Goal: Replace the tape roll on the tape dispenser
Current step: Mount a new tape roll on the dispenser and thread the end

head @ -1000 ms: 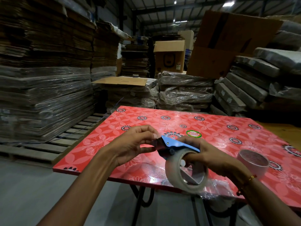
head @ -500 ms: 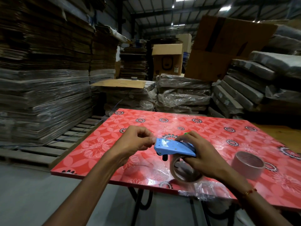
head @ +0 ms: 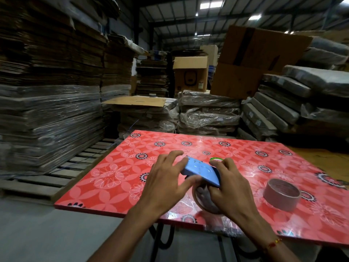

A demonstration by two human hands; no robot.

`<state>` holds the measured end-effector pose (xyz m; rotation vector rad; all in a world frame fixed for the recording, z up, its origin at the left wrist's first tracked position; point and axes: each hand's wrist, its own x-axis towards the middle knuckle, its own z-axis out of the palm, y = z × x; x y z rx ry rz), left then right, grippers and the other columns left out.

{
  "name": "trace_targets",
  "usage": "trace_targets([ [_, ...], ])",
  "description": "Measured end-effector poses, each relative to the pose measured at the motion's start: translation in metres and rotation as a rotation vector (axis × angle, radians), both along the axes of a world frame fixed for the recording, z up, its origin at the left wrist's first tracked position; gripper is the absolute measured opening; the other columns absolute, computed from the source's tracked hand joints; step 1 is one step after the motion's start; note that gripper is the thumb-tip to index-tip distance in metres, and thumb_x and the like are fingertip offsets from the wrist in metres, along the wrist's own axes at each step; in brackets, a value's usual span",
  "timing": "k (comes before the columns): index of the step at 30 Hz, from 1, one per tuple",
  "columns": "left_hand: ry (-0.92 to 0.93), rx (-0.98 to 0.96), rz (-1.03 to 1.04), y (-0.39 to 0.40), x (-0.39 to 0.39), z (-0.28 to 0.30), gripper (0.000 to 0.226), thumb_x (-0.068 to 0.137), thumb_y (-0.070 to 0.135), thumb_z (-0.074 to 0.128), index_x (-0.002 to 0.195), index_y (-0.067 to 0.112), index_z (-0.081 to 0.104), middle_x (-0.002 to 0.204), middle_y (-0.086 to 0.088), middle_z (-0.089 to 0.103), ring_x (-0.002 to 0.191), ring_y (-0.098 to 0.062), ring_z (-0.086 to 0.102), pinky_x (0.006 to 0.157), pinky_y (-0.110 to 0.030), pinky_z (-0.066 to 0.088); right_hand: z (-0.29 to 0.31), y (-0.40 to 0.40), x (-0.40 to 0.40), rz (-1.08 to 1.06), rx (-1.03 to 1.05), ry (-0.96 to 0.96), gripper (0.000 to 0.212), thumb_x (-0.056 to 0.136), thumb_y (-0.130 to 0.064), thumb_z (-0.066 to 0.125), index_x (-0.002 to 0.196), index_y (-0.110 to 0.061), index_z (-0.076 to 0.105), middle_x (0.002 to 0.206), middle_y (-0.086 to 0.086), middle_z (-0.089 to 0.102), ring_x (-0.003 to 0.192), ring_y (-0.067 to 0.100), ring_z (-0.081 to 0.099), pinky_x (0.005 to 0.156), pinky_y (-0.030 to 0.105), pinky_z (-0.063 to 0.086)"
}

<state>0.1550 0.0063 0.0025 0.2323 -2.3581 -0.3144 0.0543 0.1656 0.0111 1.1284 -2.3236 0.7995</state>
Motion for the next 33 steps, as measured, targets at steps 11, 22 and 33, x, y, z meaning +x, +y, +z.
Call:
trace_targets([
  [11,0.003,-0.037,-0.111,-0.009,-0.007,0.006,0.053,0.086,0.042,0.07,0.135,0.026,0.056,0.145,0.012,0.045,0.125,-0.014,0.043,0.103,-0.037,0.042,-0.001,0.007,-0.005,0.043,-0.061,-0.137,0.052,0.067,-0.04,0.051,0.117,-0.026,0.059,0.1,-0.004,0.072,0.089,0.027,0.066,0.066,0.034,0.043],
  [22,-0.099,-0.282,-0.153,-0.034,-0.031,0.013,0.06,0.081,0.04,0.073,0.135,0.019,0.057,0.14,0.009,0.057,0.129,-0.017,0.044,0.103,-0.041,0.043,-0.003,0.005,-0.031,0.244,0.012,-0.435,0.071,0.057,-0.063,0.063,0.124,-0.042,0.05,0.106,-0.024,0.064,0.097,0.003,0.064,0.088,0.034,0.053],
  [33,-0.007,-0.068,-0.284,-0.058,-0.106,0.001,0.055,0.085,0.023,0.051,0.138,0.007,0.053,0.145,-0.003,0.051,0.133,-0.018,0.05,0.107,-0.036,0.045,-0.01,-0.034,-0.092,0.427,-0.309,-0.851,0.036,0.082,-0.04,0.072,0.112,-0.02,0.07,0.095,-0.007,0.077,0.083,0.001,0.071,0.068,0.01,0.049],
])
